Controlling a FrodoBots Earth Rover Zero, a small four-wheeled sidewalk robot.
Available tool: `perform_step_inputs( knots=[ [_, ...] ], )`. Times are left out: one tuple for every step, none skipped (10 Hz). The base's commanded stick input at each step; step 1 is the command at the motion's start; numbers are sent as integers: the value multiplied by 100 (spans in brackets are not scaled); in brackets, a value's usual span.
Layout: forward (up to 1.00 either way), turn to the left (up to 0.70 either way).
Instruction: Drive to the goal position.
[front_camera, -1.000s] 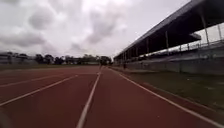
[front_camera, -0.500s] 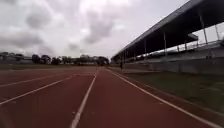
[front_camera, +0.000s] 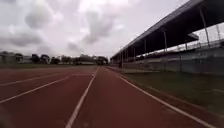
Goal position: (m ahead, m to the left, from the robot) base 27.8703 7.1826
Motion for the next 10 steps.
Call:
perform_step_inputs(
  knots=[
    [70, 0],
    [70, 0],
    [70, 0],
    [70, 0],
    [70, 0],
    [70, 0],
    [70, 5],
    [70, 11],
    [70, 13],
    [70, 6]
  ],
)
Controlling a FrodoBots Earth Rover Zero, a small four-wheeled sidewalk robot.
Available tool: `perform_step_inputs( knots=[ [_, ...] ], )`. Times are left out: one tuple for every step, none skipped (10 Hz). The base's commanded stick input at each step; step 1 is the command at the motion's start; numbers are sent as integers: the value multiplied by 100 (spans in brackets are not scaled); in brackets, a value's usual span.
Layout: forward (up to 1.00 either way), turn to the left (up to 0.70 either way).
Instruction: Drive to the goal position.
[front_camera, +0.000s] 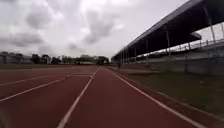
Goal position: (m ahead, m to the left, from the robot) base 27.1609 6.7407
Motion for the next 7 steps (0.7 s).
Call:
perform_step_inputs(
  knots=[
    [70, 0],
    [70, 0],
    [70, 0],
    [70, 0],
    [70, 0],
    [70, 0],
    [70, 2]
  ],
)
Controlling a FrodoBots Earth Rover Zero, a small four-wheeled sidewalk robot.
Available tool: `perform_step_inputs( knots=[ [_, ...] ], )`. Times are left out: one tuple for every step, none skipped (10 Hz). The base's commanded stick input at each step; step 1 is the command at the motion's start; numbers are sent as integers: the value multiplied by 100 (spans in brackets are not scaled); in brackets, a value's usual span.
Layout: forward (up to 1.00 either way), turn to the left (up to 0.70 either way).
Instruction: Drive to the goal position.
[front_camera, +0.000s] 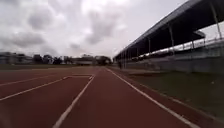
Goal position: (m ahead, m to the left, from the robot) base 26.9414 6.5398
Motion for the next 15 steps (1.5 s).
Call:
perform_step_inputs(
  knots=[
    [70, 6],
    [70, 8],
    [70, 0],
    [70, 0],
    [70, 5],
    [70, 14],
    [70, 4],
    [70, 0],
    [70, 0],
    [70, 0],
    [70, 0],
    [70, 0],
    [70, 0],
    [70, 0],
    [70, 0]
  ],
)
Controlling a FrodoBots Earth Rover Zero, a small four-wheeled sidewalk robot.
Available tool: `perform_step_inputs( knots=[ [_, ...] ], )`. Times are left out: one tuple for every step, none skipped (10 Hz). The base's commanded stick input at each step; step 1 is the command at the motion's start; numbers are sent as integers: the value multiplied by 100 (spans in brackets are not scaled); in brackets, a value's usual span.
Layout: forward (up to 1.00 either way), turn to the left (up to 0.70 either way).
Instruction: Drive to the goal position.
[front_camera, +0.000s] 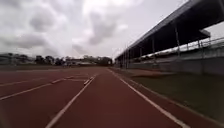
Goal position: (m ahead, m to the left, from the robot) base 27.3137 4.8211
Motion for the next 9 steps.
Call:
perform_step_inputs(
  knots=[
    [70, 0],
    [70, 0],
    [70, 0],
    [70, 0],
    [70, 0],
    [70, 0],
    [70, 0],
    [70, 0],
    [70, 0]
  ],
)
